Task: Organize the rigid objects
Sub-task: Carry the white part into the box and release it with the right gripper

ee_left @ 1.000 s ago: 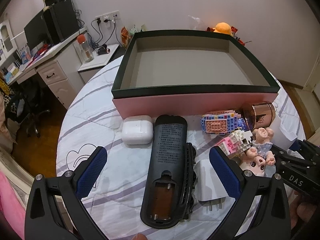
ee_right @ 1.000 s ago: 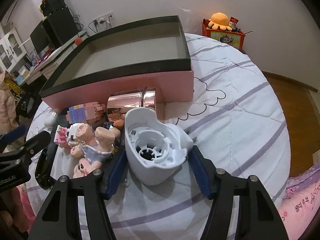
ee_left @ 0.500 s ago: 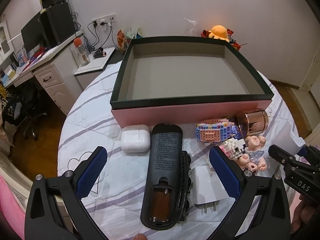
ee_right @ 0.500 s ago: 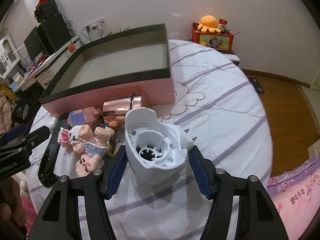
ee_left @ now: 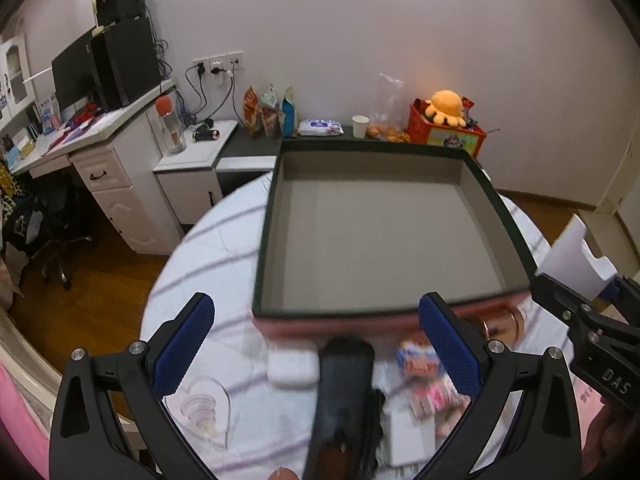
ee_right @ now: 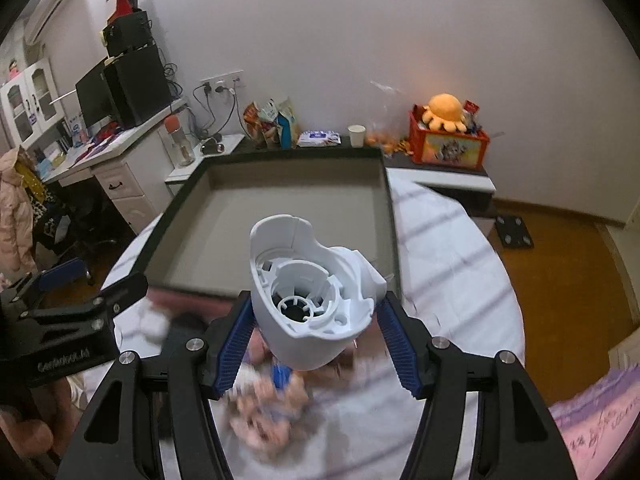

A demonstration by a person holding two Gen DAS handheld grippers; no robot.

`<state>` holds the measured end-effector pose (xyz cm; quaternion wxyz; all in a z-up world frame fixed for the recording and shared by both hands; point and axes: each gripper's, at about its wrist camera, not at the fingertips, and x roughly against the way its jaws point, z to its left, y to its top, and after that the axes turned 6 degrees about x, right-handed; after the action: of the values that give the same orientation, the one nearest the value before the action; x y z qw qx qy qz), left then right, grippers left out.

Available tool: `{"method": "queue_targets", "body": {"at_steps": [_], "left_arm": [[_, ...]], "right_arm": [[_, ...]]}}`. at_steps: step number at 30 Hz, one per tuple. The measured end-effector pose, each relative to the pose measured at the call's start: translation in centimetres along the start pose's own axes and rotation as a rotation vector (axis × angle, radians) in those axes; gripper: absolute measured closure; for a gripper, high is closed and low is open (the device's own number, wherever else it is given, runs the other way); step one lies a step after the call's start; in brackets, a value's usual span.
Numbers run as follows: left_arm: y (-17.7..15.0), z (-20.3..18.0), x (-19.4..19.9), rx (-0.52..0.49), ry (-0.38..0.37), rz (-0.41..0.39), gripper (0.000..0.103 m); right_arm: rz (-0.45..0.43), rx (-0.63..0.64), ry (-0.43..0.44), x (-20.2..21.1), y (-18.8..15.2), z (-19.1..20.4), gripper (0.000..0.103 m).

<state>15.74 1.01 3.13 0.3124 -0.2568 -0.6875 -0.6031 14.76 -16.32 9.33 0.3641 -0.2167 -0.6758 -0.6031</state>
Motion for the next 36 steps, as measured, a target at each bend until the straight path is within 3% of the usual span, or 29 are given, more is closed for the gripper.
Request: {"method": "queue_targets", "body": {"at_steps": [7, 12, 18, 21, 22, 28, 36], "left_arm": [[2.2, 0.9, -2.7, 0.014, 0.019, -0.004, 0.0], [2.5, 1.3, -4.7, 0.018, 0.02, 0.014, 0.0], [2.1, 1.0, -5.9, 0.008, 0.015, 0.03, 0.0], [1.9, 0.8, -5.9, 0.007, 0.015, 0.035, 0.0], [1.8, 0.8, -5.9, 0.007, 0.013, 0.037, 0.0], [1.4, 0.9, -4.6, 0.018, 0.012, 0.023, 0.0], [0.2, 0.5, -0.6, 0.011, 0.022, -0.044, 0.0]], "right_arm": [[0.053, 0.012, 0.002, -5.8, 2.8, 0.6, 0.04], [0.141, 0.001, -0.022, -10.0, 2.7, -0.2, 0.04], [0.197, -0.01, -0.052, -11.9, 2.3, -1.0, 0.039], [0.194, 0.002, -0.065, -11.8, 2.2, -1.0, 0.034], [0.189, 0.001, -0.062, -11.7, 2.3, -0.9, 0.024], [0.125, -0.03, -0.043, -10.0, 2.3, -1.2, 0.022], [0.003, -0.079, -0.002, -4.5, 1.9, -1.7, 0.021]]}}
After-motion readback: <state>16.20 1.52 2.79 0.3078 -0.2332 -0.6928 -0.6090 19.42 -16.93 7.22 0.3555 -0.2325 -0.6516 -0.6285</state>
